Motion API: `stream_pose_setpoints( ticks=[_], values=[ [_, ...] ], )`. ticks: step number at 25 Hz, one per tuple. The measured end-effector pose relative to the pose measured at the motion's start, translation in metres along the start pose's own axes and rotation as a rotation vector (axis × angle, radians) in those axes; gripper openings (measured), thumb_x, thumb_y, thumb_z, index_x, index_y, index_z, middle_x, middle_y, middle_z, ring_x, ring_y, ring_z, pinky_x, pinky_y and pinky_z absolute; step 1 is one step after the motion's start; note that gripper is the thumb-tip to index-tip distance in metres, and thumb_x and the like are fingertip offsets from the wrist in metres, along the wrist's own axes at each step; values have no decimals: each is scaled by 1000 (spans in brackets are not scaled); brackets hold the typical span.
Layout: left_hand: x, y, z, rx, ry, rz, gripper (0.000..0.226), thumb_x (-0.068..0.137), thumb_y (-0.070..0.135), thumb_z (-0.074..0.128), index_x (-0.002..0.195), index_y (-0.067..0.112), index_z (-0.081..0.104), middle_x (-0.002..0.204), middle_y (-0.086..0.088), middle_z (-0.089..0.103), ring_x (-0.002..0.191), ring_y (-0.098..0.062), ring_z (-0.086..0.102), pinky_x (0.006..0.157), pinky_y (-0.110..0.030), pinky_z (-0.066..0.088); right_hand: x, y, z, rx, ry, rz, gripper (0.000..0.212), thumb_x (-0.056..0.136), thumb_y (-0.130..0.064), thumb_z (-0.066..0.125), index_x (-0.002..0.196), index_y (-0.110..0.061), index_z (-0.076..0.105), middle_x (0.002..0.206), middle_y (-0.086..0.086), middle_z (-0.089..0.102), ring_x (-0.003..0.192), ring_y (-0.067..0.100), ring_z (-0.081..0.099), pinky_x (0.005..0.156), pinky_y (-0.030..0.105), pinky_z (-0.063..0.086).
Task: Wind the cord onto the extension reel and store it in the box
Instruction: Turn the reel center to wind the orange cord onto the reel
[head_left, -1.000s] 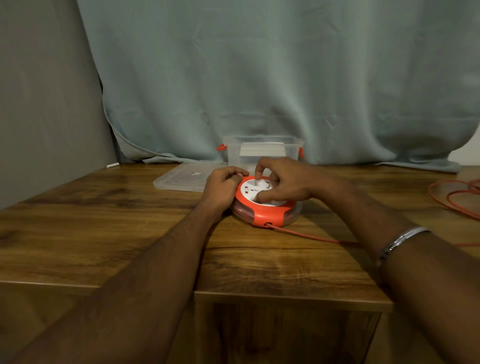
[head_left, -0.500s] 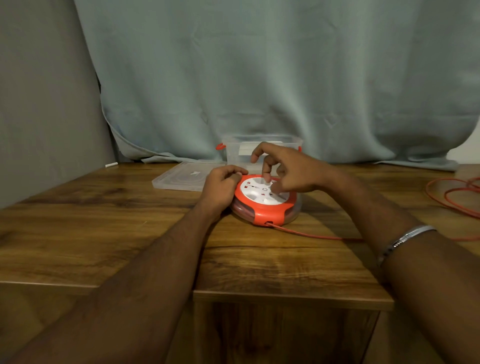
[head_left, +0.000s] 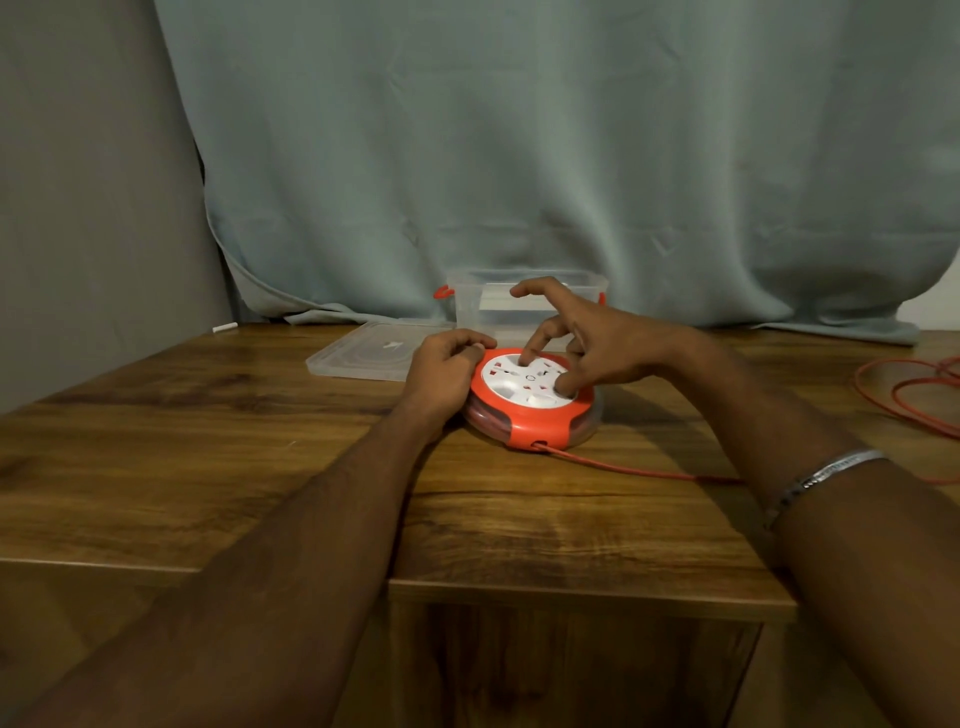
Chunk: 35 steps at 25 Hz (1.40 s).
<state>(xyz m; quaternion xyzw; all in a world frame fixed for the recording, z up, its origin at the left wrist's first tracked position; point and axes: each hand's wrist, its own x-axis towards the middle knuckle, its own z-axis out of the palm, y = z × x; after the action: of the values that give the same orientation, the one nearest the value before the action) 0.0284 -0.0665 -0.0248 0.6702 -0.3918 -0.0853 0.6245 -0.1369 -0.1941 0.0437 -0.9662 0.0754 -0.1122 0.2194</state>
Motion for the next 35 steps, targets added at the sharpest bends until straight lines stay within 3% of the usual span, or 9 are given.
stream_pose_setpoints(
  ticks=[9, 12, 16, 20, 22, 24, 27, 30, 35],
  values=[
    [1, -2, 1, -3, 3, 31, 27, 100, 12, 49, 108, 14, 74, 111, -7, 72, 101, -23, 68, 88, -41, 60, 4, -3, 12, -151, 64, 8, 65, 75, -30, 88, 128, -28, 49, 81, 3, 66, 72, 14, 61, 71, 40, 52],
    [1, -2, 2, 7, 7, 36, 27, 100, 11, 49, 109, 13, 74, 111, -7, 72, 101, -23, 68, 87, -38, 60, 6, -8, 16, -287, 92, 57, 32, 74, -42, 85, 95, -24, 67, 74, -7, 62, 67, 11, 57, 67, 36, 48],
    [2, -3, 1, -8, -6, 49, 26, 99, 10, 50, 106, 13, 74, 107, -6, 73, 98, -21, 69, 82, -33, 59, 10, -15, 25, -282, 171, 68, 41, 79, -50, 80, 71, -13, 65, 60, -5, 61, 57, 10, 53, 59, 33, 42],
    [3, -4, 1, -14, -9, 56, 27, 98, 10, 50, 105, 13, 75, 104, -6, 74, 96, -24, 70, 85, -38, 60, 11, -17, 22, -197, 225, -10, 21, 82, -30, 81, 92, -20, 65, 60, -7, 61, 54, 5, 56, 59, 36, 49],
    [4, -5, 1, -14, -16, 37, 26, 99, 12, 50, 105, 15, 75, 105, -7, 74, 96, -25, 71, 86, -42, 60, 8, -12, 16, -113, 186, -51, 43, 77, -2, 75, 112, -21, 59, 73, -4, 68, 53, 2, 56, 57, 38, 52],
    [2, -4, 2, -4, -22, 23, 25, 100, 13, 49, 104, 19, 74, 105, -6, 73, 96, -24, 71, 85, -42, 61, 4, -8, 12, -99, 91, -41, 66, 71, 11, 68, 125, -22, 50, 100, -3, 69, 56, -9, 56, 51, 19, 44],
    [0, 0, 0, -3, -22, 22, 26, 101, 14, 48, 108, 17, 73, 106, -6, 73, 96, -22, 70, 83, -39, 61, 7, -1, 10, -125, -13, 12, 76, 72, 12, 69, 134, -27, 47, 122, -4, 66, 73, -15, 57, 60, 12, 45],
    [-2, 1, 2, 7, -17, 13, 26, 102, 14, 47, 111, 16, 72, 109, -6, 72, 97, -21, 70, 82, -36, 61, 8, 5, 5, -97, -14, 62, 82, 74, 9, 73, 142, -28, 44, 122, -5, 68, 105, 3, 61, 82, 31, 57],
    [-1, 1, 1, -1, -16, -8, 27, 103, 15, 47, 115, 15, 71, 112, -6, 71, 98, -21, 70, 81, -36, 62, 5, 4, 4, -72, -13, 55, 93, 77, 7, 74, 149, -35, 32, 120, -3, 70, 77, -16, 60, 64, 14, 48]
  ],
)
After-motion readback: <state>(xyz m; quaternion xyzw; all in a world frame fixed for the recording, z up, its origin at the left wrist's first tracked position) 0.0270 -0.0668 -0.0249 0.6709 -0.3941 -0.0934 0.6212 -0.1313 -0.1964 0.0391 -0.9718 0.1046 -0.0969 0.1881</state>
